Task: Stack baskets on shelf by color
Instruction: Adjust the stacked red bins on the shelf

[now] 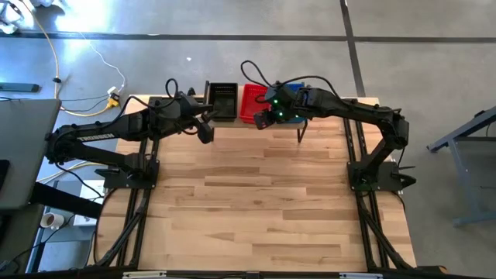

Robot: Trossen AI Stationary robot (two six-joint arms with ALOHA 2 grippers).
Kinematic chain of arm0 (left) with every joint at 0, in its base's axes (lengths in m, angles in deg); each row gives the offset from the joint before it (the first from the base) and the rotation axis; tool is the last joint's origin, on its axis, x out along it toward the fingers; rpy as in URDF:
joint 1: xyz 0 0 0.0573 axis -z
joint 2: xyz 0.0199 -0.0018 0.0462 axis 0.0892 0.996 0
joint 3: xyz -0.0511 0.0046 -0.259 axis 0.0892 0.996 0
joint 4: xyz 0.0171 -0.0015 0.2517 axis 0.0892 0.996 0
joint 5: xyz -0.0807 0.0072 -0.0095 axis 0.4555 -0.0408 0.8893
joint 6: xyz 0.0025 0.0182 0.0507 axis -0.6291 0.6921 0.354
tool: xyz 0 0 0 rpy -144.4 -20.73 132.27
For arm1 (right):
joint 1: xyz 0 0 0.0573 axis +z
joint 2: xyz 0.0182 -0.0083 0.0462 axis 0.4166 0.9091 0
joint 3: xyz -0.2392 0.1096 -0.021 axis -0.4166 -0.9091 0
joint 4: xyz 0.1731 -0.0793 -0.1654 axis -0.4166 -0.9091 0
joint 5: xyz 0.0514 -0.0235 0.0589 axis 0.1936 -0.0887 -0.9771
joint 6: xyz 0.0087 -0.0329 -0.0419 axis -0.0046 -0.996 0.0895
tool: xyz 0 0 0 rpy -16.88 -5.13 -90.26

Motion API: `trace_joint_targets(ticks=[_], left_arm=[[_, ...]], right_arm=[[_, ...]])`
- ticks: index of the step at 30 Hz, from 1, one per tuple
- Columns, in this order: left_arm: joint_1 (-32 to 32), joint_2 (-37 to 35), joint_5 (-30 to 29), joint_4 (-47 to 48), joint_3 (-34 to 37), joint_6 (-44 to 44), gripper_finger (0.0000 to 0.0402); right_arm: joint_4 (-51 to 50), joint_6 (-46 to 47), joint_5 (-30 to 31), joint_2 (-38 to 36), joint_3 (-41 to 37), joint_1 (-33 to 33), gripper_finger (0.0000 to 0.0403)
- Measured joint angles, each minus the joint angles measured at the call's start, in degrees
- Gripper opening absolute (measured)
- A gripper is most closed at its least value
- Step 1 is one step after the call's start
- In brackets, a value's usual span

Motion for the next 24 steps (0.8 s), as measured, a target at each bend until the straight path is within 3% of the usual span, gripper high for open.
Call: trace_joint_targets(ticks=[24], left_arm=[[0.0,0.0,0.0,0.0,0.0,0.0,0.0120]], right_arm=[[-1.9,0.2,2.7,1.6,-0.1,-0.5,0.0114]])
